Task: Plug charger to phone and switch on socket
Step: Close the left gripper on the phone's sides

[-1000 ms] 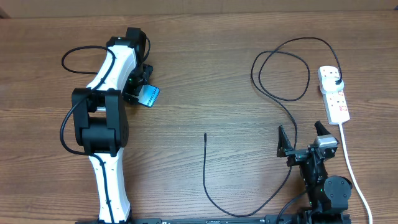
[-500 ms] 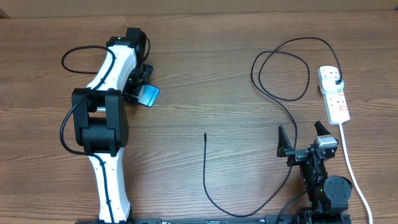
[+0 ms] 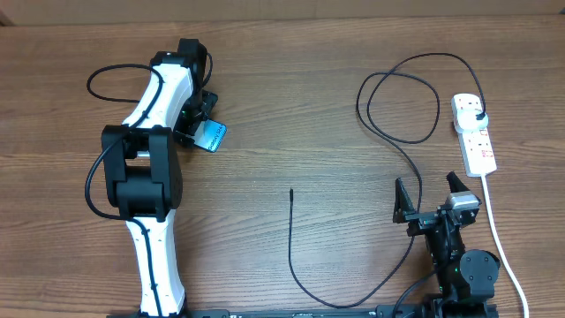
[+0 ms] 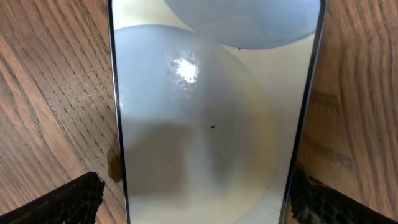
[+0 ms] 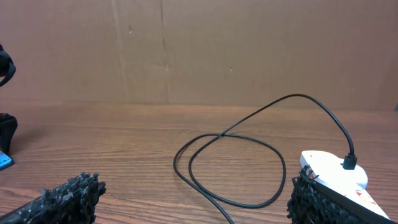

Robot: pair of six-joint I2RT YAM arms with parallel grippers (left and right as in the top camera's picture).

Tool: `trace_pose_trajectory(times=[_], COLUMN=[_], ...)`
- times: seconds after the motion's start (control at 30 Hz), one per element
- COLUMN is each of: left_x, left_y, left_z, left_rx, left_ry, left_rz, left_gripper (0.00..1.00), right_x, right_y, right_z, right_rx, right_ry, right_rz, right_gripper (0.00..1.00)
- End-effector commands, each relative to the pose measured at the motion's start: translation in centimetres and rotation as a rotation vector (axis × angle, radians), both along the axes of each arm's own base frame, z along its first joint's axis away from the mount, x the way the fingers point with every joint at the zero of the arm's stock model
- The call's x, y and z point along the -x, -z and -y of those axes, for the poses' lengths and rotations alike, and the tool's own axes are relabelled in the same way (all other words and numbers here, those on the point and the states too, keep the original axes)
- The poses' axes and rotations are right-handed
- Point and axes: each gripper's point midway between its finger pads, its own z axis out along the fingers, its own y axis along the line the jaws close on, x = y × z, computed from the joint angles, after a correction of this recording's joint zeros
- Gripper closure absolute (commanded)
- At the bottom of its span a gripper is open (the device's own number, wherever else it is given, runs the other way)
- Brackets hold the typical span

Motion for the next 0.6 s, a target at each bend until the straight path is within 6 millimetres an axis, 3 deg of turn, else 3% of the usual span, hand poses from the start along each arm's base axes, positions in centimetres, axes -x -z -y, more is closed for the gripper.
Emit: trace_pose_trajectory(times=[0.0,0.57], left_x=[2.0,-0.4], left_y=[4.1,4.3], left_z=[-0.4,-0.1], left_rx=[-0.007,0.002], left_ry=[0.02,0.018], left_rz=[-0.12,-0.021], left_gripper=[0.0,0.0], right_x=[0.0,0.0], right_y=[0.2,0.2], right_z=[-0.2,-0.2], right_rx=[0.001,0.001], right_ry=[-0.009,-0.009], right_rz=[0.003,0.003], right_gripper=[0.0,0.0])
